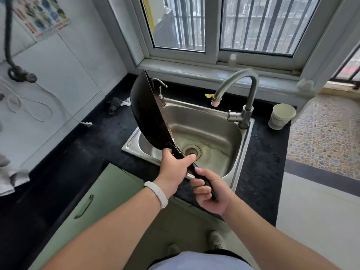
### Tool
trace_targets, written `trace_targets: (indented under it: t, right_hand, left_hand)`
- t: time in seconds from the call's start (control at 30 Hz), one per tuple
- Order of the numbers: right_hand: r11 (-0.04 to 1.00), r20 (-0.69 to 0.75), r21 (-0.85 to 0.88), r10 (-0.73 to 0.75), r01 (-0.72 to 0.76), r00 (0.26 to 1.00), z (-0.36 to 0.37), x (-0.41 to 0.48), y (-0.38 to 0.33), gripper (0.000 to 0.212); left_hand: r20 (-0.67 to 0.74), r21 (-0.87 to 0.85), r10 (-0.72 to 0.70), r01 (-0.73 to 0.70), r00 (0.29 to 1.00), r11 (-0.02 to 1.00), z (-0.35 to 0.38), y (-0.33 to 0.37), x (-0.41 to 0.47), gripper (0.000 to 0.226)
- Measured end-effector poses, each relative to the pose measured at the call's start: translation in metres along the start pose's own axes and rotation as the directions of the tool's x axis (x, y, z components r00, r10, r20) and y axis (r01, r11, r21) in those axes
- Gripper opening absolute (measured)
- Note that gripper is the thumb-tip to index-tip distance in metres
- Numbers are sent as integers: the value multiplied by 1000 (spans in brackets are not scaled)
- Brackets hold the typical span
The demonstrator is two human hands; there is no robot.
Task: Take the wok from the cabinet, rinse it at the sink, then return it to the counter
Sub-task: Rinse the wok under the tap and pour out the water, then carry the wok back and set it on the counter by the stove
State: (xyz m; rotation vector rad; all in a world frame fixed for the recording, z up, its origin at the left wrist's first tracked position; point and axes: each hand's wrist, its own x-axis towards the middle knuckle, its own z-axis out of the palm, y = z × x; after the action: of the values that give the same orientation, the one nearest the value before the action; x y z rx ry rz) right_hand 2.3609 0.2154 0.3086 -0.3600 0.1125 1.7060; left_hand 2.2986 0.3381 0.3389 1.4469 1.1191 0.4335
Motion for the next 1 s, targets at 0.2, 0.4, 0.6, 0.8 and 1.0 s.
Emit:
trace_targets:
  t: [0.2,0.4,0.6,0.8,1.0]
  right_hand:
    - [996,34,-16,89,-89,995,-5,-8,-18,32]
    - [928,-109,-352,89,-122,990,4,-17,-31,16]
    - [543,-112,-837,-51,-67,992,30,-14,-35,22]
    - [219,-67,-974,-60,-53,996,68,3,-23,20]
    - [115,-45,-992,24,-47,999,105,33,22,22]
  left_hand:
    - [-94,14,-25,27,995,1000,13,9,-10,57]
    - [-141,-120,-107,90,984,989,15,8,-23,51]
    - [-113,-403,-180,121,977,907,-2,10,-33,32]
    - [-166,-578,-177,50,970,815,-36,8,-42,29]
    - [-255,-663,-146,-63,956,746,-97,3,-69,27]
